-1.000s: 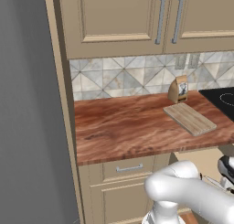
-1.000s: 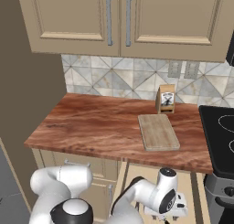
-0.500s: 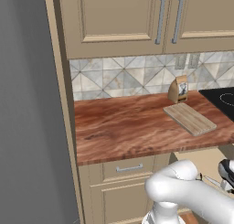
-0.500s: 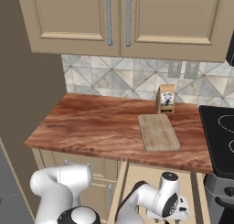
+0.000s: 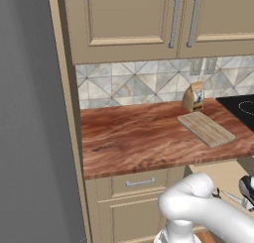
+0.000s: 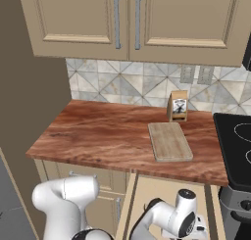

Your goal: Open the drawer on the right and place the cutting tools on the cutting board.

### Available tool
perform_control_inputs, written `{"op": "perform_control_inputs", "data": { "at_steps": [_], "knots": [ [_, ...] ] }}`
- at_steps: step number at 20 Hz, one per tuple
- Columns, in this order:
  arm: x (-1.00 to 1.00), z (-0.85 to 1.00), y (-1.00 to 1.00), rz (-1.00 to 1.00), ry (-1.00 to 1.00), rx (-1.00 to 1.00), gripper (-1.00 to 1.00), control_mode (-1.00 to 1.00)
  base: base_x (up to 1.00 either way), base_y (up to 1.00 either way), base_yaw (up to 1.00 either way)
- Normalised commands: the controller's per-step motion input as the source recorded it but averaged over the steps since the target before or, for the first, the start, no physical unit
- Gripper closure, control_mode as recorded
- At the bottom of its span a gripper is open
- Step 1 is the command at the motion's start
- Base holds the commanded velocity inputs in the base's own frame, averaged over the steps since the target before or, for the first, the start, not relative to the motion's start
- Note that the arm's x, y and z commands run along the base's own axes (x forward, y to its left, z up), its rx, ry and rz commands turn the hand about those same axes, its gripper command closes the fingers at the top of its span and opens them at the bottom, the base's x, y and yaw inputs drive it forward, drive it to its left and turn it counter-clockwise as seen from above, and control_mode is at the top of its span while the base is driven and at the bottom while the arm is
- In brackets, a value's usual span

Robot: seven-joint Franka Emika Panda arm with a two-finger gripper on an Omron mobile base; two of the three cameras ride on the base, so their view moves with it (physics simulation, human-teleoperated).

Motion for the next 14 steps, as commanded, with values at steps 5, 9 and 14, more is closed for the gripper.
{"op": "perform_control_inputs", "data": {
  "at_steps": [5, 9, 14],
  "knots": [
    [0.00, -0.17, 0.00, 0.00, 0.00, -0.02, -1.00, -1.00, 0.00, 0.00, 0.00],
    [0.00, -0.24, 0.00, 0.00, 0.02, -0.04, -1.00, -1.00, 0.00, 0.00, 0.00],
    [0.00, -0.11, 0.00, 0.00, 0.01, -0.04, 1.00, -1.00, 0.00, 0.00, 0.00]
  ]
}}
